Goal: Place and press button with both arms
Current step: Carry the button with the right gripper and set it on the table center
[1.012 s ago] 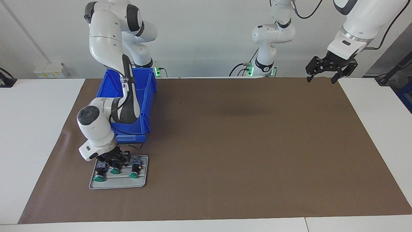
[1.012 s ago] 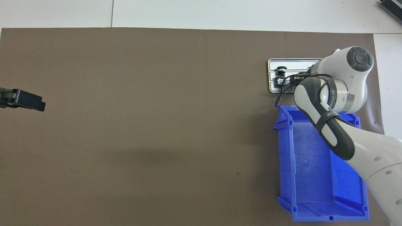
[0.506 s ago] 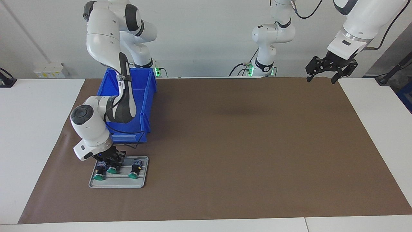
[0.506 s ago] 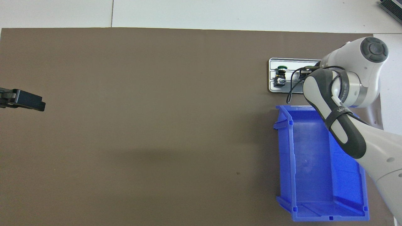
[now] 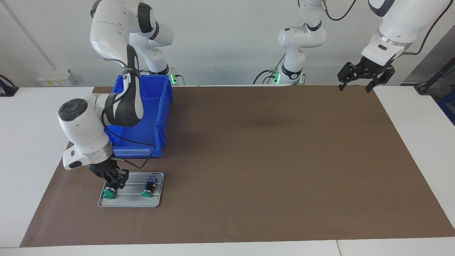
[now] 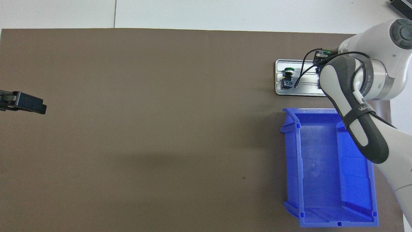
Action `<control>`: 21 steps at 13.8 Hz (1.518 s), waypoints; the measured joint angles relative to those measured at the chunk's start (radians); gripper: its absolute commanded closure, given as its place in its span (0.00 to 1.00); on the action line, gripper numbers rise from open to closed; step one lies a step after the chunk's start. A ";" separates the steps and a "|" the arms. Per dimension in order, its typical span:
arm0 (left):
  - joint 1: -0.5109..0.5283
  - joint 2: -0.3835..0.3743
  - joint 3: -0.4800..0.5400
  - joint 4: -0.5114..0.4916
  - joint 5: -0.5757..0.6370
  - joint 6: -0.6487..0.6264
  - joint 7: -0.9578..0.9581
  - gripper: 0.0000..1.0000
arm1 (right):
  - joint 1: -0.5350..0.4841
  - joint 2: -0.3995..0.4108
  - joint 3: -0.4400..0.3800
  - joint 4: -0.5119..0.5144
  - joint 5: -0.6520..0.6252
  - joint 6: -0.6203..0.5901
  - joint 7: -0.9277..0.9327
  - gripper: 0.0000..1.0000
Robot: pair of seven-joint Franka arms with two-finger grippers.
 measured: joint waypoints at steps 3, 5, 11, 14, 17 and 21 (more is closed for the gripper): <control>0.000 0.000 0.000 0.000 0.000 0.000 0.000 0.00 | 0.076 -0.009 0.006 0.026 0.003 -0.009 0.312 1.00; 0.000 0.000 0.000 0.000 0.000 0.000 0.000 0.00 | 0.161 -0.016 0.008 0.029 0.003 -0.011 0.538 1.00; 0.000 0.000 0.000 0.000 0.000 0.000 0.000 0.00 | 0.446 -0.017 0.007 0.028 -0.058 -0.011 1.214 1.00; 0.000 0.000 0.000 0.000 0.000 0.000 0.000 0.00 | 0.575 -0.004 0.009 0.022 -0.118 -0.012 1.511 1.00; 0.000 0.000 0.000 0.000 0.000 0.000 0.000 0.00 | 0.680 0.055 0.009 0.013 -0.186 -0.012 1.730 1.00; 0.000 0.000 0.000 0.000 0.000 0.000 0.000 0.00 | 0.723 0.081 0.010 -0.041 -0.186 -0.002 1.781 1.00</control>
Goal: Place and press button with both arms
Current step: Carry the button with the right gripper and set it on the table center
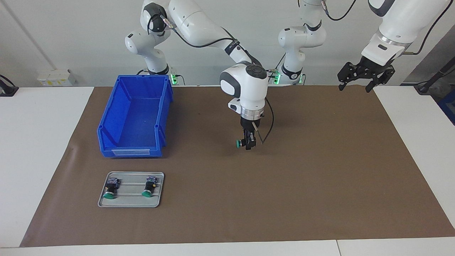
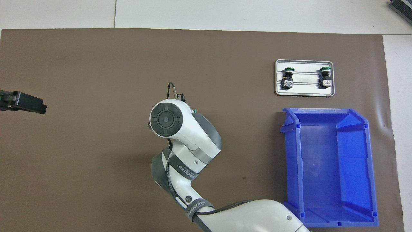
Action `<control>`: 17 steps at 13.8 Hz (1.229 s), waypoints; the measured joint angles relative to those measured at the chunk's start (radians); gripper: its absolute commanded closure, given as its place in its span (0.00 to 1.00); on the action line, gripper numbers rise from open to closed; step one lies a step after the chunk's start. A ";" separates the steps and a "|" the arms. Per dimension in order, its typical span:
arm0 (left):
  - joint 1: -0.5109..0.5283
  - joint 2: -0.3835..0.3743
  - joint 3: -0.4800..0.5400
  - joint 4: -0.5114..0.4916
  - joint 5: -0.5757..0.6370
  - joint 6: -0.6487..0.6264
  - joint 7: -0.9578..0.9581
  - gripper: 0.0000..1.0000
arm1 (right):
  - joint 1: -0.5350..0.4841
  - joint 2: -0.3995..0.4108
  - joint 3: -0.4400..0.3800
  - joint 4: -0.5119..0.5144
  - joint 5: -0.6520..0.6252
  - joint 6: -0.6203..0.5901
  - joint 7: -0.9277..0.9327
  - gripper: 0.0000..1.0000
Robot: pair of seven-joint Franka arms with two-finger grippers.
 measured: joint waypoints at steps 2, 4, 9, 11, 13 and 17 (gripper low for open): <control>0.000 0.000 0.000 0.000 0.000 0.000 0.000 0.00 | 0.008 0.000 0.000 -0.053 0.000 0.037 0.005 1.00; 0.000 0.000 0.000 0.000 0.000 0.000 0.000 0.00 | 0.011 0.000 0.000 -0.096 0.000 0.070 0.005 1.00; 0.000 0.000 0.000 0.000 0.000 0.000 0.000 0.00 | 0.013 -0.009 0.000 -0.143 0.000 0.105 0.009 0.00; 0.000 0.000 0.000 0.000 0.000 0.000 0.000 0.00 | 0.013 -0.014 0.000 -0.148 0.000 0.106 0.011 0.00; 0.000 0.000 0.000 0.000 0.000 0.000 0.000 0.00 | 0.013 -0.019 0.000 -0.149 -0.002 0.106 0.011 0.00; -0.002 0.000 -0.008 0.000 0.000 0.000 0.001 0.00 | 0.002 -0.069 -0.011 -0.144 -0.022 0.095 -0.044 0.00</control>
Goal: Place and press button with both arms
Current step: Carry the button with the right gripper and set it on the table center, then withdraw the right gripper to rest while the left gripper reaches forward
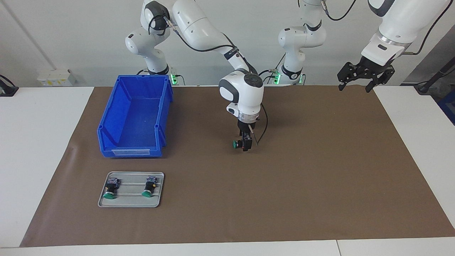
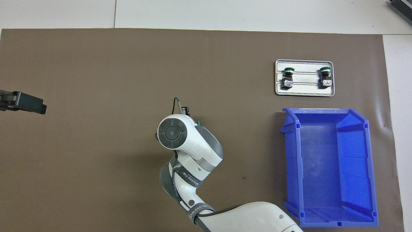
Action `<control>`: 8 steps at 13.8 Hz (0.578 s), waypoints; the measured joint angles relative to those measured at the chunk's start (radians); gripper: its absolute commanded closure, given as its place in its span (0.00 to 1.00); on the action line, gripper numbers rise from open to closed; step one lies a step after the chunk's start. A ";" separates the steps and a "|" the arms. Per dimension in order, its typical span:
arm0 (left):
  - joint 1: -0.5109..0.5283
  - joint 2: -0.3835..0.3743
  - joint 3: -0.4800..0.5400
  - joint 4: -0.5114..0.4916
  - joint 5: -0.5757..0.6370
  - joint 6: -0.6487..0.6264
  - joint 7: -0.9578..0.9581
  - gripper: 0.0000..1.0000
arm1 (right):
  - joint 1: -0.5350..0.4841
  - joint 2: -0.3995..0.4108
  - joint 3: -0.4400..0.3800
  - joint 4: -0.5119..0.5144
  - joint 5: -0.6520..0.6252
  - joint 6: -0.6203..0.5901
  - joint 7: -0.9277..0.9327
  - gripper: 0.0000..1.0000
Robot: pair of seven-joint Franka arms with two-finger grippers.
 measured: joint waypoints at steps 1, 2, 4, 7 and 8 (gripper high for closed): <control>-0.001 0.000 -0.003 0.000 0.000 0.000 0.001 0.00 | -0.022 -0.036 -0.005 0.002 -0.002 -0.024 -0.050 0.00; -0.001 0.000 -0.006 0.000 0.000 0.002 0.001 0.00 | -0.055 -0.077 -0.007 0.003 -0.002 -0.055 -0.116 0.00; -0.002 0.000 -0.010 -0.001 0.000 0.037 0.004 0.00 | -0.130 -0.160 -0.007 0.003 -0.002 -0.123 -0.270 0.00; -0.009 0.000 -0.016 -0.003 0.000 0.071 0.068 0.00 | -0.224 -0.239 -0.007 0.000 -0.002 -0.190 -0.525 0.00; -0.018 0.000 -0.018 -0.004 0.000 0.075 0.095 0.00 | -0.253 -0.255 -0.007 0.000 -0.002 -0.199 -0.607 0.00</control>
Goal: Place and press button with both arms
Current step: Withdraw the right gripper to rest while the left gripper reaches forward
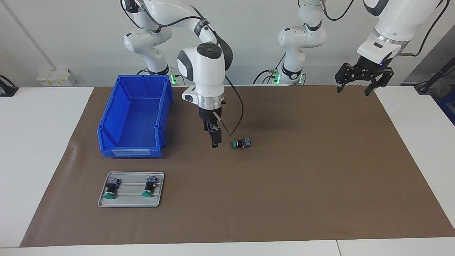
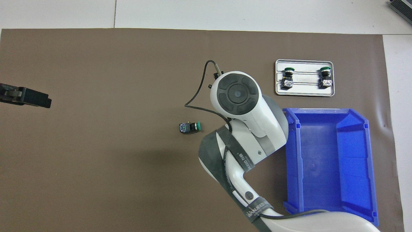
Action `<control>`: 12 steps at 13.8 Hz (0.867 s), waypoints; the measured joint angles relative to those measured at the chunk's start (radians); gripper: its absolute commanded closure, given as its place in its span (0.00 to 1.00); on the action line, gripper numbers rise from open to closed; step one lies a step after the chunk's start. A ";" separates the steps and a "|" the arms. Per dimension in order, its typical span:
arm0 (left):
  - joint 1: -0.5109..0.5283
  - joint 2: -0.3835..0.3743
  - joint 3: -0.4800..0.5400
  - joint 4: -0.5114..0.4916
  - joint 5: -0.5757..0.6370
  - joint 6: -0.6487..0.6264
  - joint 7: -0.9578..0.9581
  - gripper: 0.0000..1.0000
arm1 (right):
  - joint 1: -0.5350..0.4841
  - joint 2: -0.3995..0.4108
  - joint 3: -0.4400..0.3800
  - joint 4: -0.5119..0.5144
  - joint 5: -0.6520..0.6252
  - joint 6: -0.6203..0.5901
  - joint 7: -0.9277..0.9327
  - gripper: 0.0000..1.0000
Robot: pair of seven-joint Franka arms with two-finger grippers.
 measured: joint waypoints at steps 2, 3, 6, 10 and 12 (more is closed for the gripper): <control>-0.019 0.000 -0.005 -0.007 0.000 0.009 0.072 0.00 | -0.067 -0.035 0.000 0.000 0.000 -0.027 -0.188 0.00; -0.032 0.000 -0.006 -0.010 -0.001 0.012 0.115 0.00 | -0.104 -0.056 -0.001 0.000 0.003 -0.047 -0.291 0.00; -0.069 -0.003 -0.010 -0.039 -0.015 0.045 0.247 0.01 | -0.224 -0.125 0.000 0.000 0.055 -0.120 -0.592 0.00; -0.101 -0.016 -0.011 -0.089 -0.055 0.103 0.444 0.01 | -0.354 -0.201 -0.001 -0.001 0.074 -0.238 -0.935 0.00; -0.129 -0.025 -0.013 -0.121 -0.082 0.135 0.539 0.01 | -0.408 -0.227 -0.001 -0.001 0.074 -0.291 -1.132 0.00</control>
